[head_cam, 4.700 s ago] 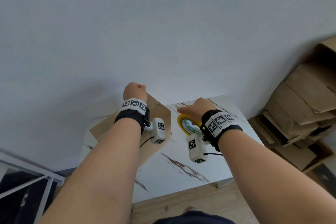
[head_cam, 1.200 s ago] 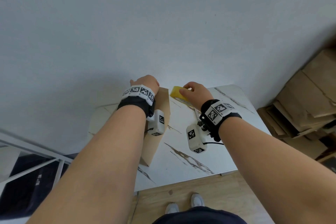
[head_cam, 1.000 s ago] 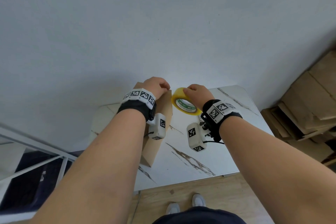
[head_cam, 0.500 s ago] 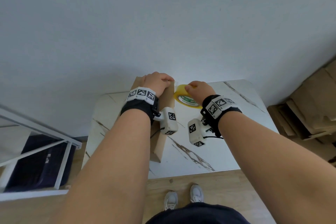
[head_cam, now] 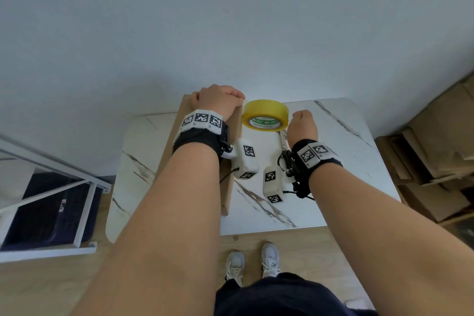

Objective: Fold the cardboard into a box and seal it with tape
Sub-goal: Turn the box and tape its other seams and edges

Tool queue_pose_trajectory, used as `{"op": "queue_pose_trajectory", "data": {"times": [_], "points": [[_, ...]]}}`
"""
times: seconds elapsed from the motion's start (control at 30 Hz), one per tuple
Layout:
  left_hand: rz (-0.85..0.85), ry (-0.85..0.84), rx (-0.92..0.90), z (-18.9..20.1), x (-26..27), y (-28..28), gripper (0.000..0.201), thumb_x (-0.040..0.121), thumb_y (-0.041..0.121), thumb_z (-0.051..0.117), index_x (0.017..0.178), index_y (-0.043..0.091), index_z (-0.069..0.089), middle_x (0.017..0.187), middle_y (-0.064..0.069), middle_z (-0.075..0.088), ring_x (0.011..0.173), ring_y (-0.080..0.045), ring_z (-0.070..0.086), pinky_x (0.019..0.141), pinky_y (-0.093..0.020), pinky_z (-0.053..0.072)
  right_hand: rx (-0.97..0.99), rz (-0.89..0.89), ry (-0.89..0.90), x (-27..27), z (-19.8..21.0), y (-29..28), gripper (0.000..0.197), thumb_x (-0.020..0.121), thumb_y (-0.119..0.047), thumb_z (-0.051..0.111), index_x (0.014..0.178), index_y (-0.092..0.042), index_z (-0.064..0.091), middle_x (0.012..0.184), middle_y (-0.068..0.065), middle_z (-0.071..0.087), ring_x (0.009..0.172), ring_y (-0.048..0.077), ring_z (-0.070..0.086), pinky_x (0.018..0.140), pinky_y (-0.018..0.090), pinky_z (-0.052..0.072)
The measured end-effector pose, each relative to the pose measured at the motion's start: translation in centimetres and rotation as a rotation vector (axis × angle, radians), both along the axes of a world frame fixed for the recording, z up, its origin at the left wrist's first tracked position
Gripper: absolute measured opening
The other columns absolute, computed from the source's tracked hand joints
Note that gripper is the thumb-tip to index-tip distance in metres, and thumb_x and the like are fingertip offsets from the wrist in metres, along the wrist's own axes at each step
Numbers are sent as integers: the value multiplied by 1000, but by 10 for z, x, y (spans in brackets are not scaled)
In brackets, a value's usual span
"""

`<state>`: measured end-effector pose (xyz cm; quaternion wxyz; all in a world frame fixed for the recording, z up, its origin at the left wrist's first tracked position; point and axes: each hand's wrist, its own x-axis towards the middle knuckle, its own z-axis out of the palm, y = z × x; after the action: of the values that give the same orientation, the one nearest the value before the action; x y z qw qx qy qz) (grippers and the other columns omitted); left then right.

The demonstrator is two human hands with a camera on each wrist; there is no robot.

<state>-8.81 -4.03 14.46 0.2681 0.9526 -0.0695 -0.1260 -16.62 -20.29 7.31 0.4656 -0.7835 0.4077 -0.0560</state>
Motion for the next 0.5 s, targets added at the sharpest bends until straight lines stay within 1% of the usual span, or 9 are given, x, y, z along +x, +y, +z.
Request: {"op": "queue_pose_trajectory", "data": {"times": [0.1, 0.2, 0.23, 0.3, 0.37, 0.4, 0.43, 0.5], "points": [[30, -12, 12, -4, 0, -3, 13, 80, 35, 56, 73, 40, 67, 97, 16, 67, 106, -11, 55, 97, -33, 22, -7, 59, 166, -9, -22, -4, 31, 99, -12, 35, 126, -7, 51, 122, 15, 60, 110, 31, 57, 77, 29, 37], [37, -28, -1, -9, 2, -1, 11, 80, 38, 57, 75, 42, 67, 98, 17, 66, 108, -11, 55, 96, -33, 21, -50, 140, 326, -12, -42, -10, 30, 95, -10, 41, 119, -8, 58, 117, 14, 64, 107, 33, 59, 78, 31, 41], [37, -29, -5, -11, 3, 0, 11, 80, 39, 58, 77, 42, 67, 98, 17, 64, 109, -11, 54, 97, -34, 21, -68, 173, 370, -13, -48, -13, 28, 93, -10, 44, 115, -7, 62, 114, 14, 65, 101, 33, 60, 77, 31, 42], [38, -29, -20, -13, 5, 1, 10, 81, 40, 58, 78, 43, 68, 94, 18, 60, 110, -10, 53, 98, -33, 20, -101, 238, 451, -15, -58, -16, 23, 91, -12, 51, 106, -5, 68, 104, 14, 68, 86, 31, 59, 71, 30, 44], [43, -32, -38, -15, 6, 1, 10, 82, 40, 58, 80, 42, 68, 93, 19, 60, 111, -9, 53, 99, -34, 19, -120, 265, 517, -17, -65, -17, 19, 89, -18, 57, 96, -4, 69, 91, 12, 69, 74, 28, 57, 66, 29, 45], [42, -37, -44, -16, 6, 1, 10, 82, 40, 58, 80, 42, 68, 94, 19, 61, 111, -9, 53, 99, -33, 19, -122, 266, 544, -18, -69, -17, 20, 88, -21, 59, 88, -3, 67, 81, 11, 66, 69, 27, 57, 63, 30, 45], [39, -40, -46, -17, 7, 1, 10, 82, 40, 58, 80, 42, 68, 94, 19, 62, 111, -9, 53, 98, -33, 19, -120, 260, 570, -18, -73, -16, 22, 88, -24, 59, 79, -4, 61, 72, 9, 61, 64, 26, 55, 59, 29, 43], [36, -45, -46, -20, 8, 2, 11, 82, 40, 58, 79, 42, 68, 99, 18, 65, 111, -8, 53, 99, -33, 19, -133, 239, 594, -18, -79, -15, 33, 90, -25, 58, 66, -7, 47, 61, 6, 50, 55, 22, 49, 51, 28, 39]]}}
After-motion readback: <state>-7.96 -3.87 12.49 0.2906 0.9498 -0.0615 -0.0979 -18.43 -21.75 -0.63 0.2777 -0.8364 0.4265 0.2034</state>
